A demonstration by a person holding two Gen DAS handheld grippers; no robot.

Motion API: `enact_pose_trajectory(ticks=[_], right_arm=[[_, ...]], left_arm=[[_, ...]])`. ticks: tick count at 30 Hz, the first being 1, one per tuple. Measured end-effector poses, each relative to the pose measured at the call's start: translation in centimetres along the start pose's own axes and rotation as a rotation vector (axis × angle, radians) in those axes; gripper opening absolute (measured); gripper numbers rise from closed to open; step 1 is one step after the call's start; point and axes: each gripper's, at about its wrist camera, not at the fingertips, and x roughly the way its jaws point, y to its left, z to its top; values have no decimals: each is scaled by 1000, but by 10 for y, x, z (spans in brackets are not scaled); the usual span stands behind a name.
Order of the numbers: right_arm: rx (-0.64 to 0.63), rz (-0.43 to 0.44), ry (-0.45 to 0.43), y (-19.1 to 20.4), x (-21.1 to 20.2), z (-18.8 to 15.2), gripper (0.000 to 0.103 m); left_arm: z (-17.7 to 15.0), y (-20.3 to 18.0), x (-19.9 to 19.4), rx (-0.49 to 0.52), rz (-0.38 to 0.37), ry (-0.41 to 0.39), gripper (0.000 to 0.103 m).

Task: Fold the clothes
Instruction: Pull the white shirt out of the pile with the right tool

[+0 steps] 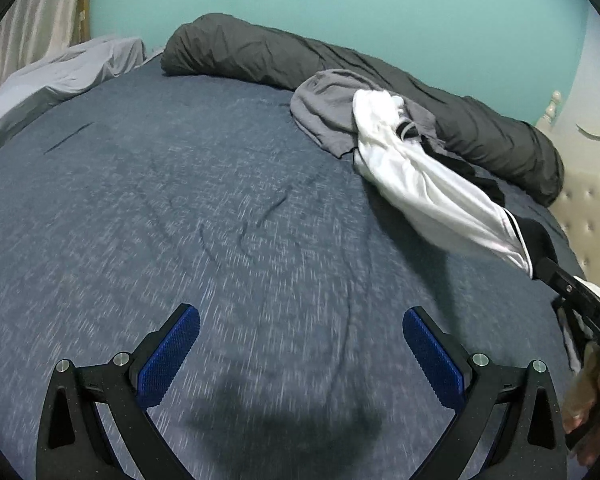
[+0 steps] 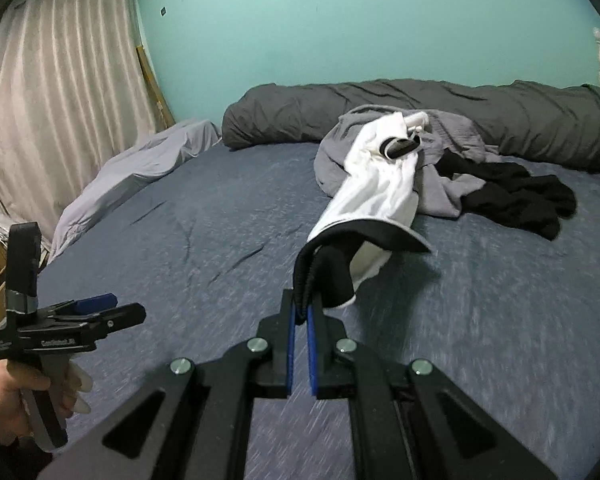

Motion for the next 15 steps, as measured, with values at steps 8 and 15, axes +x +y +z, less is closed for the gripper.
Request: enact_pose_trajectory(ticks=[8,15], right_arm=[[-33,7,-5,62,-83,-19,4],[-67,20,-8,102,-134,-27,4]], left_arm=[[-19,4,-62,6,-16,-14,103],[-38,4,-105,15,-42,-30,103]])
